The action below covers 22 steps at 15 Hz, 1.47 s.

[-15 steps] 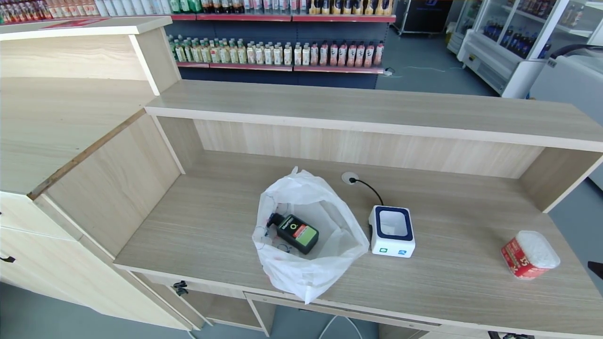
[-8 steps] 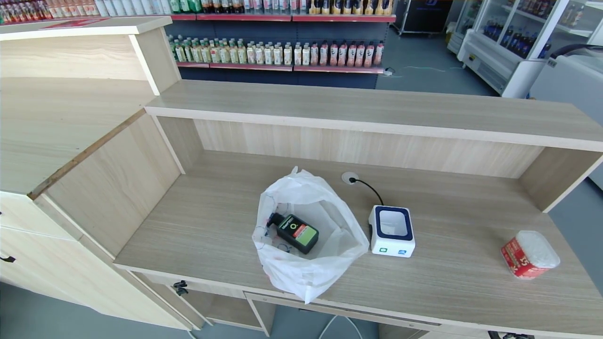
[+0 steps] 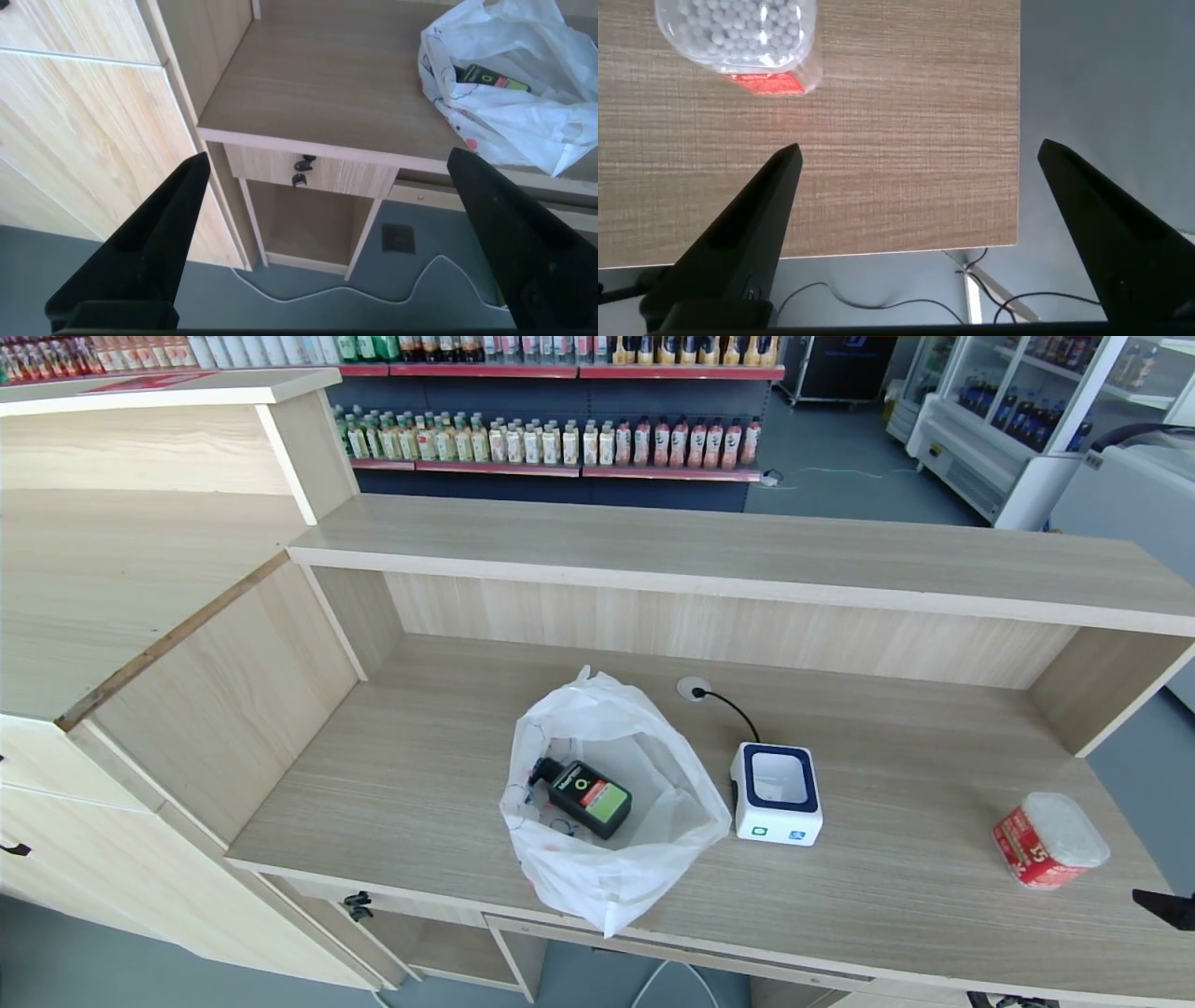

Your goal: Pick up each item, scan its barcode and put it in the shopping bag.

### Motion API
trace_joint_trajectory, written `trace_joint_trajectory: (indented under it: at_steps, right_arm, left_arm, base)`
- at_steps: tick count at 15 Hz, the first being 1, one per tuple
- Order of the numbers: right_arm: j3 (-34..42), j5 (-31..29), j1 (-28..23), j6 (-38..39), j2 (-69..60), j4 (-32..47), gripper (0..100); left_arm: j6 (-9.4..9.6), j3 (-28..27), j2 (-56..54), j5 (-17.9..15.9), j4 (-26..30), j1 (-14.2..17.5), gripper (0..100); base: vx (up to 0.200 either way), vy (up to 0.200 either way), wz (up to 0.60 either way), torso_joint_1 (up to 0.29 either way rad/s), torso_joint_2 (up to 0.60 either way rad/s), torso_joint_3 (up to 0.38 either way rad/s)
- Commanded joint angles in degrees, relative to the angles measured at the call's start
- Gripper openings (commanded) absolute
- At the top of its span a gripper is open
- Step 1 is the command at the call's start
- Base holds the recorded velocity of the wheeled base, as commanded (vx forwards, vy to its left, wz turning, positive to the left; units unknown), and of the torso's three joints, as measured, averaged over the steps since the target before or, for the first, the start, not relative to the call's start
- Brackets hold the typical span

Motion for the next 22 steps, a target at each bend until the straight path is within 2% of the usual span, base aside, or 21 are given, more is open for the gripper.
trace_joint_trajectory:
  at_steps: [1,4,9,22]
  right_arm:
    - [-0.73,0.41,1.1,-0.53,3.22,-0.01,100]
    - [-2.05,2.17,2.51,-0.62,6.82,-0.18,100]
    - [-6.62,8.32,4.71,-0.97,10.25,-0.27,100]
    - [-15.14,14.65,11.65,-0.62,17.89,-0.36,100]
  left_arm:
    - [0.0,0.0,0.0,0.01,0.01,0.04,100]
    - [0.0,0.0,0.0,0.01,0.01,0.04,100]
    - [0.0,0.0,0.0,0.01,0.01,0.04,100]
    - [0.0,0.0,0.0,0.01,0.01,0.04,100]
  base:
    - [0.0,0.0,0.0,0.0,0.0,0.0]
    - [0.0,0.0,0.0,0.0,0.0,0.0]
    - [0.0,0.0,0.0,0.0,0.0,0.0]
    - [0.0,0.0,0.0,0.0,0.0,0.0]
